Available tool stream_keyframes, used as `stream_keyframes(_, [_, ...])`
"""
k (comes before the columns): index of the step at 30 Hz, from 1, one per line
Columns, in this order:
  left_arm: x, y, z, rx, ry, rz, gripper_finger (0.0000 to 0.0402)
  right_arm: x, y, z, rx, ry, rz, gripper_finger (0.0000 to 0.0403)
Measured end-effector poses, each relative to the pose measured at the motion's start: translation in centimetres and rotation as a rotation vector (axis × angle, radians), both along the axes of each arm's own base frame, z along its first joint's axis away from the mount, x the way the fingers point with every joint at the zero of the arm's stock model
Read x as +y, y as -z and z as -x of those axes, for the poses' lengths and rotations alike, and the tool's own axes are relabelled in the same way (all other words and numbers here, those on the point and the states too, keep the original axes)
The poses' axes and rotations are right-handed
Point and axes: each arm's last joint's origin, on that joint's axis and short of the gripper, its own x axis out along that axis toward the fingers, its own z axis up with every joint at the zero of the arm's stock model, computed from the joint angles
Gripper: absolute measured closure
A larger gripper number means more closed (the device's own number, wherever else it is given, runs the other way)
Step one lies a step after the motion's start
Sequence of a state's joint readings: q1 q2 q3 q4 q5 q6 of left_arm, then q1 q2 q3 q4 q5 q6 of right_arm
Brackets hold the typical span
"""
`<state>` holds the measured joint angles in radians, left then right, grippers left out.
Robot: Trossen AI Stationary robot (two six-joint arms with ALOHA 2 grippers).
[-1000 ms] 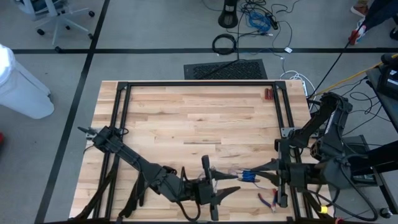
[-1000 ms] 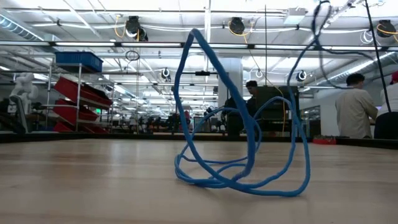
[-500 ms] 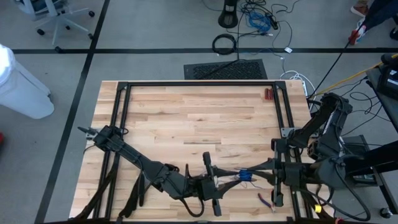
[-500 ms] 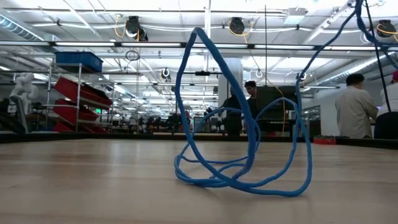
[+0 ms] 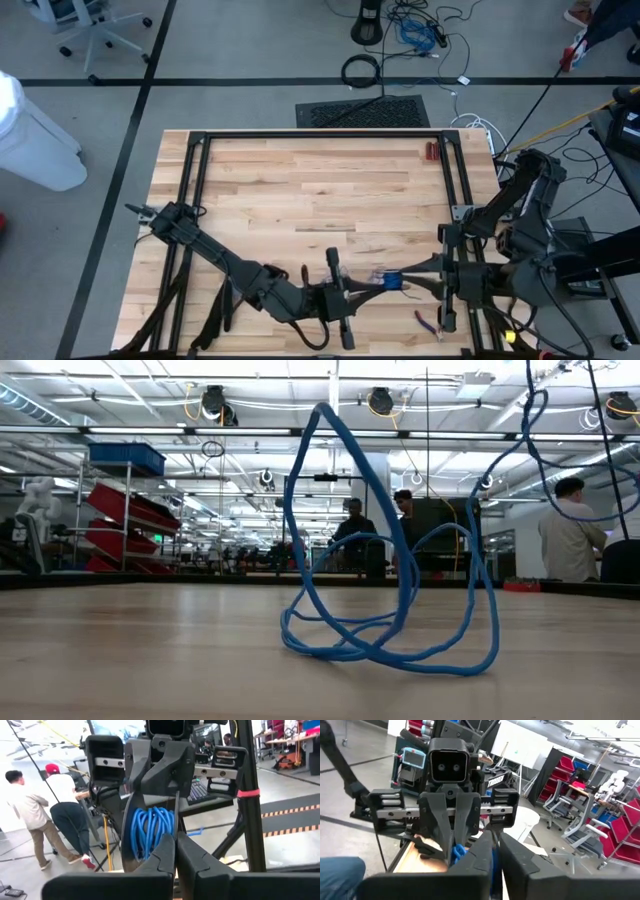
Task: Coil cords
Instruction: Coil the blue wire onto the black spool
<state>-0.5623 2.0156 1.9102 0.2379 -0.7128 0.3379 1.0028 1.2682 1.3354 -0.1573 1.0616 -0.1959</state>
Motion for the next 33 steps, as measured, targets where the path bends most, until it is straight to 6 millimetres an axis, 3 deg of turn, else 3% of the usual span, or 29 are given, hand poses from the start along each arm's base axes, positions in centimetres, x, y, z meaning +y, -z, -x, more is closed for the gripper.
stream_keyframes(11, [1.7,-1.8,2.9,0.183,0.033,0.09,0.0399,0.2,0.7,0.5,0.033,0.023,-0.023,0.0285])
stream_keyframes(21, [2.8,-2.4,5.0,0.327,0.092,0.096,0.04,-1.6,1.8,-1.7,0.119,0.041,-0.071,0.028])
stream_keyframes(33, [2.9,-2.2,5.1,0.357,0.106,0.103,0.04,-2.7,3.0,-4.9,0.183,0.027,-0.093,0.028])
